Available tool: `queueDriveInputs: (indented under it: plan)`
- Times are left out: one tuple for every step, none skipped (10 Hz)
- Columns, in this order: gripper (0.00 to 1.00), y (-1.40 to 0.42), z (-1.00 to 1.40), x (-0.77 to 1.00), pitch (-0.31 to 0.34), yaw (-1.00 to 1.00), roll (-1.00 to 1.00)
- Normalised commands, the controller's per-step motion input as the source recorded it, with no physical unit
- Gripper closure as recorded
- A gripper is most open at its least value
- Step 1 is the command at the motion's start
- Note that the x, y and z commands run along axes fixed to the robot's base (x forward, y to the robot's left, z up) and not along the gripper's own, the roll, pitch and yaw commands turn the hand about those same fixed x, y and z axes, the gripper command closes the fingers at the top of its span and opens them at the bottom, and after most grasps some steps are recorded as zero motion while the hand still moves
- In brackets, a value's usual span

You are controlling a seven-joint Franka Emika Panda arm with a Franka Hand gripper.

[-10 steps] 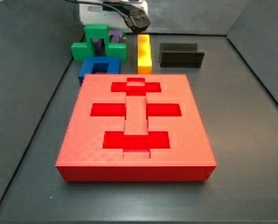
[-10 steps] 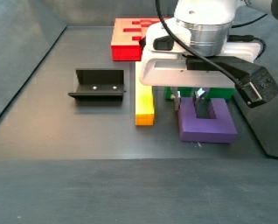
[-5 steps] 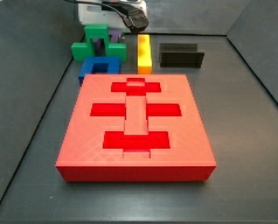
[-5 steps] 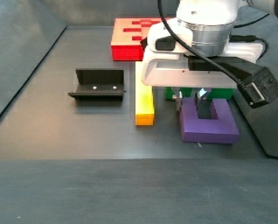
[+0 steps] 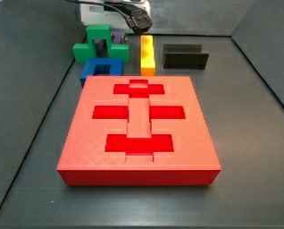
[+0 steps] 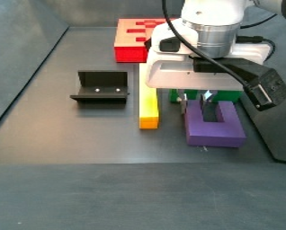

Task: Pick up the purple object. Move up. Place the purple object on the fixture. Regrasp the purple object. Move to above the board. Insert the purple object.
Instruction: Pick up the purple object, then move up, then place the purple object on the fixture.

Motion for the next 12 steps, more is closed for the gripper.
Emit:
queueDriveInputs:
  plan:
    - [1.00, 0.00, 0.00, 0.00, 0.000, 0.00, 0.00]
    - [1.00, 0.00, 0.00, 0.00, 0.000, 0.00, 0.00]
    - [1.00, 0.00, 0.00, 0.00, 0.000, 0.00, 0.00]
    - [1.00, 0.00, 0.00, 0.00, 0.000, 0.00, 0.00]
    - [1.00, 0.00, 0.00, 0.00, 0.000, 0.00, 0.00]
    - [1.00, 0.00, 0.83, 0.00, 0.000, 0.00, 0.00]
    - [1.00, 0.05, 0.74, -0.09, 0.053, -0.05, 0.00]
    - [1.00, 0.03, 0.45, -0.08, 0.055, -0.04, 0.01]
    - [1.00, 0.02, 0.28, -0.05, 0.040, -0.04, 0.02]
    - [1.00, 0.03, 0.00, 0.00, 0.000, 0.00, 0.00]
    - [1.00, 0.18, 0.22, 0.04, 0.000, 0.00, -0.33]
    - [1.00, 0.15, 0.46, 0.31, 0.000, -0.07, -0.49]
